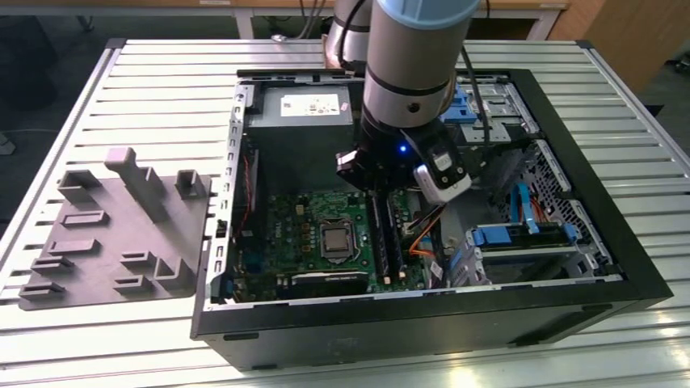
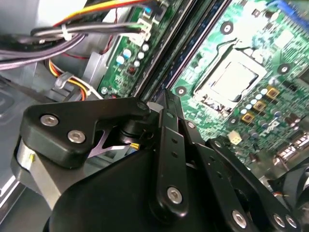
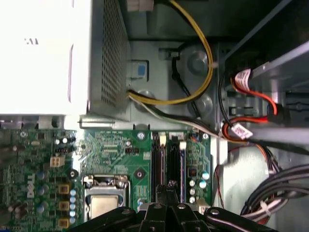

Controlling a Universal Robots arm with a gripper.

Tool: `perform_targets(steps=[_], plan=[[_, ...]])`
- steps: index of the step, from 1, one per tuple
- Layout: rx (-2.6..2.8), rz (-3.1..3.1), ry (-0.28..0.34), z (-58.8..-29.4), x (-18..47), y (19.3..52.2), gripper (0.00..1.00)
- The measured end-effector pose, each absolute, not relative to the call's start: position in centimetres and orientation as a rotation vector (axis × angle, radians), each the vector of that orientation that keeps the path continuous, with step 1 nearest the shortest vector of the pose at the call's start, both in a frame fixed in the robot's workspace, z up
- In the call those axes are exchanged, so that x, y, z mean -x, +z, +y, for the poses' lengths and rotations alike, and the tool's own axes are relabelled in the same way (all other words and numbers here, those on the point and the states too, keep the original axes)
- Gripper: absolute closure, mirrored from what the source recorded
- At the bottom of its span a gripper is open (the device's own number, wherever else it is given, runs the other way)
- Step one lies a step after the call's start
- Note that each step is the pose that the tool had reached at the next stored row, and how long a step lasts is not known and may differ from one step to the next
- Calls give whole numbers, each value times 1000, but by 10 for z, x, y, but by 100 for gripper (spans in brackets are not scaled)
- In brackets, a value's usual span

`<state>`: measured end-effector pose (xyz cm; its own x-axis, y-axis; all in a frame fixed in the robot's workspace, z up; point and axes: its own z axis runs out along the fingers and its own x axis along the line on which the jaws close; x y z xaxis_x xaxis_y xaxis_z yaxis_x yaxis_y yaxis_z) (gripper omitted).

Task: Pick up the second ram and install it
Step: 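Press down the second ram until it locks into place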

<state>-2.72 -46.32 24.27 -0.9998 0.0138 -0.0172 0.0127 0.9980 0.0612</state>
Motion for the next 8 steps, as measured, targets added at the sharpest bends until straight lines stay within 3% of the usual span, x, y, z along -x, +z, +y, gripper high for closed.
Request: perform_targets(steps=[8], plan=[[-21, 3123, 96, -453, 27, 242, 89]])
